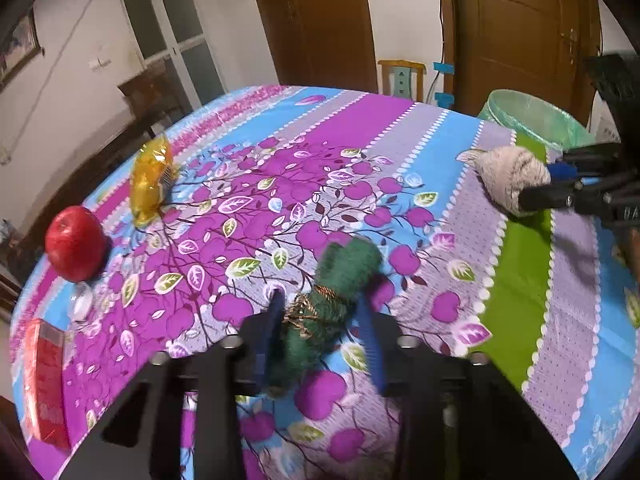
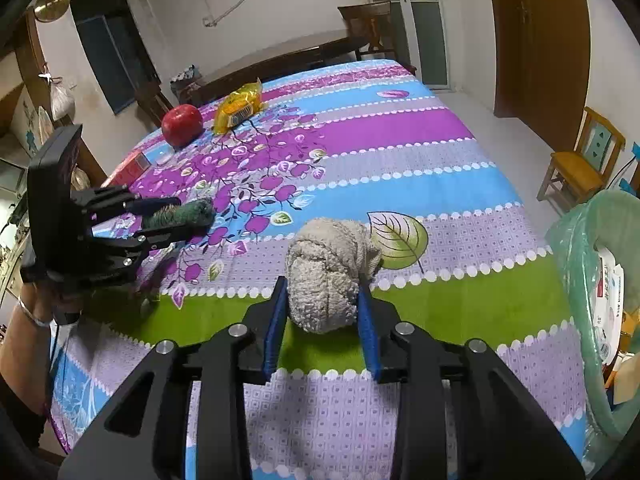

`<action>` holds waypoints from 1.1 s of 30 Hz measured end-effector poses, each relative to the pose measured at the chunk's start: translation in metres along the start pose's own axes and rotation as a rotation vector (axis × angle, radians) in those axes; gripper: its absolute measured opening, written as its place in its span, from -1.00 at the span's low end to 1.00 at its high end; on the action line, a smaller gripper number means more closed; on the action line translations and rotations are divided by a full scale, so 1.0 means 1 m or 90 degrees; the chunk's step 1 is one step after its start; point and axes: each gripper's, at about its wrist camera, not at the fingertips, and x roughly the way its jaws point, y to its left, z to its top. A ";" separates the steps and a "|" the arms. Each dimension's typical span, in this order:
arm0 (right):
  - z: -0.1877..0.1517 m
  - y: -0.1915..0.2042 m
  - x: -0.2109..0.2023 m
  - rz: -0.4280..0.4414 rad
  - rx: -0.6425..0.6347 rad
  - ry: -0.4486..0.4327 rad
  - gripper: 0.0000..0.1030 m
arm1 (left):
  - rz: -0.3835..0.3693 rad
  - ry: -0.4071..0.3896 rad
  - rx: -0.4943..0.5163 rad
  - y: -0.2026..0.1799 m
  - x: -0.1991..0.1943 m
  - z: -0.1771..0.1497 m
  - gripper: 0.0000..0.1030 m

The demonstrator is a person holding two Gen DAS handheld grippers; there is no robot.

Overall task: Collect trash
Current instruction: 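Grasp the green scrubber with the left gripper while the right grasps the grey knitted ball, then carry the green scrubber and grey ball with both grippers over the green bin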

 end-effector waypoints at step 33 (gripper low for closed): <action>-0.025 -0.031 -0.166 -0.198 -0.057 -0.216 -0.43 | 0.091 -0.129 -0.168 -0.203 -0.082 0.114 -0.62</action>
